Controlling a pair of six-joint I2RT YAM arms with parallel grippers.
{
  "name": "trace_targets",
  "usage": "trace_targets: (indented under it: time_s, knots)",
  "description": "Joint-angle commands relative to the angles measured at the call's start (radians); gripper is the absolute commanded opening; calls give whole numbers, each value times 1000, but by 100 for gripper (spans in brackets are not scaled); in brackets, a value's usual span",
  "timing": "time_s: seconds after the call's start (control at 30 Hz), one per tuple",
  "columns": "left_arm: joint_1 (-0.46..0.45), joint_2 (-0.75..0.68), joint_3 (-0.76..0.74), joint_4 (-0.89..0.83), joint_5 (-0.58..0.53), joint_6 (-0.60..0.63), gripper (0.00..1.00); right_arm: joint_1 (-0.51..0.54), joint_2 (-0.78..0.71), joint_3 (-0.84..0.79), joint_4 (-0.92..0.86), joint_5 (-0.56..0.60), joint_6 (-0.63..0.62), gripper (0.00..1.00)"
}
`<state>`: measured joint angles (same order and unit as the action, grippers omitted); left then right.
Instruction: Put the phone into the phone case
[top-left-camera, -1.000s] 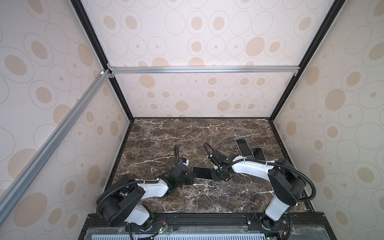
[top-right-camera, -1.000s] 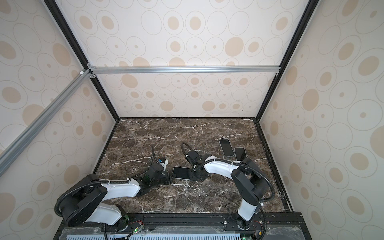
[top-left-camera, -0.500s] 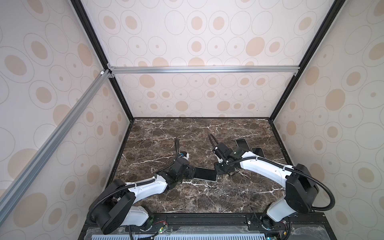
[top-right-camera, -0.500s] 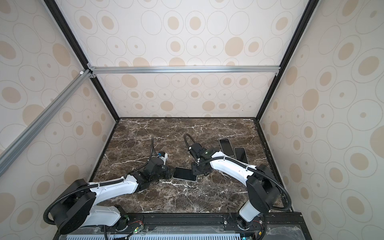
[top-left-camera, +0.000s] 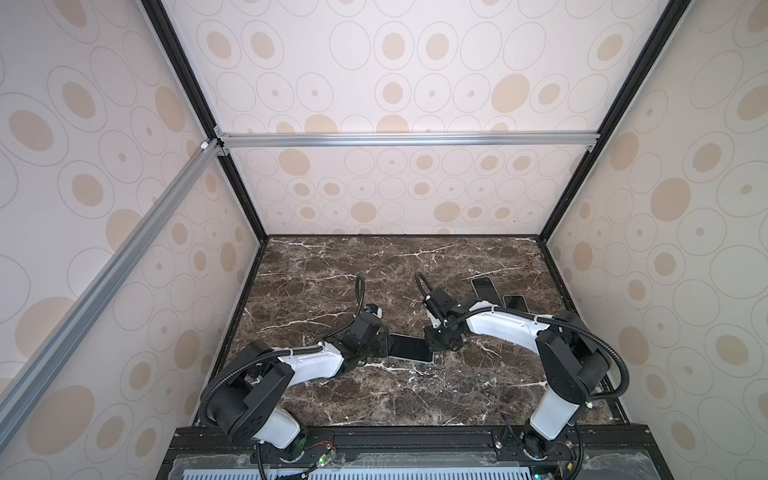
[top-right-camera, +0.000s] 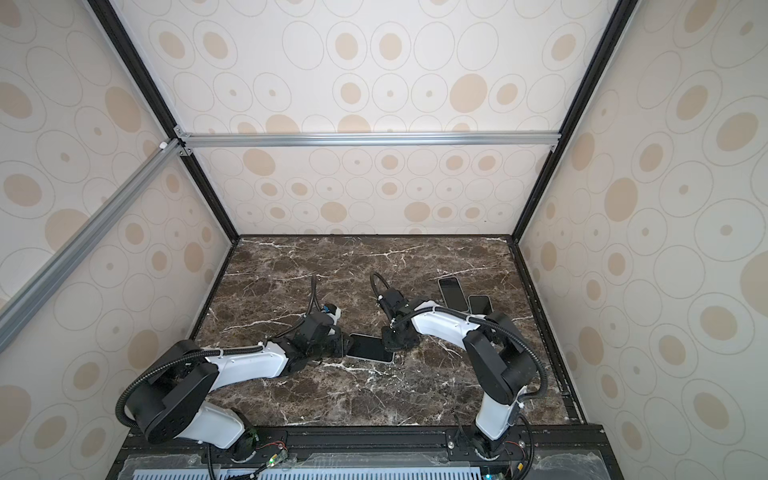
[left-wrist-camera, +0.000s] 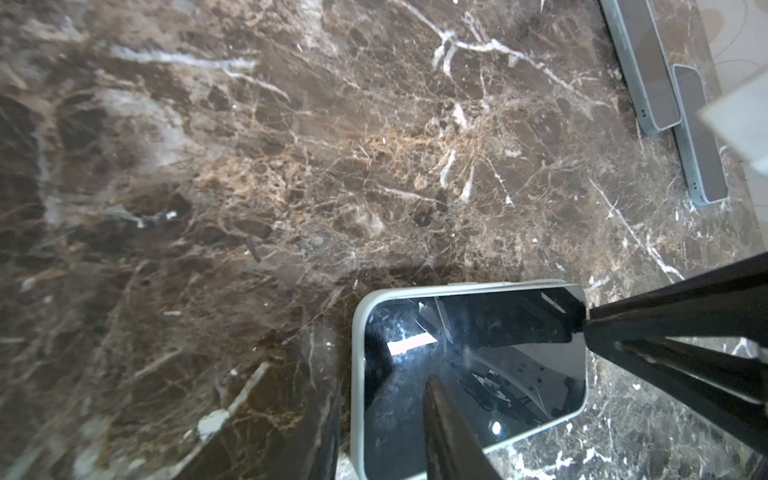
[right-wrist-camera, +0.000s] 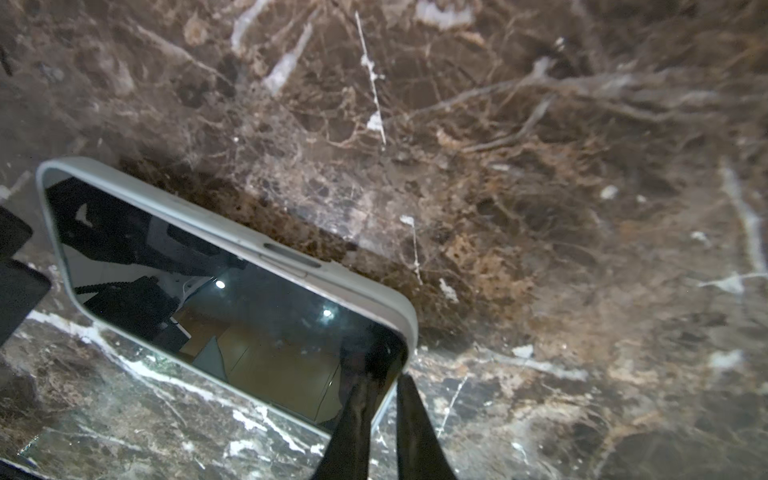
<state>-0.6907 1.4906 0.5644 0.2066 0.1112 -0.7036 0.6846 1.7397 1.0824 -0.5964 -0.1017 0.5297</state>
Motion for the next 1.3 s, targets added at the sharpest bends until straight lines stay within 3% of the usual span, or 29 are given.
trace_targets:
  time_s: [0.0, 0.77, 1.27]
  knots:
    - [7, 6, -2, 26, 4, 19, 34, -8, 28, -14, 3, 0, -7, 17]
    - [7, 40, -13, 53, 21, 20, 34, -11, 121, -28, -20, 2, -33, 19]
    - [9, -23, 37, -7, -25, 59, 34, -20, 13, 28, -59, 45, -36, 24]
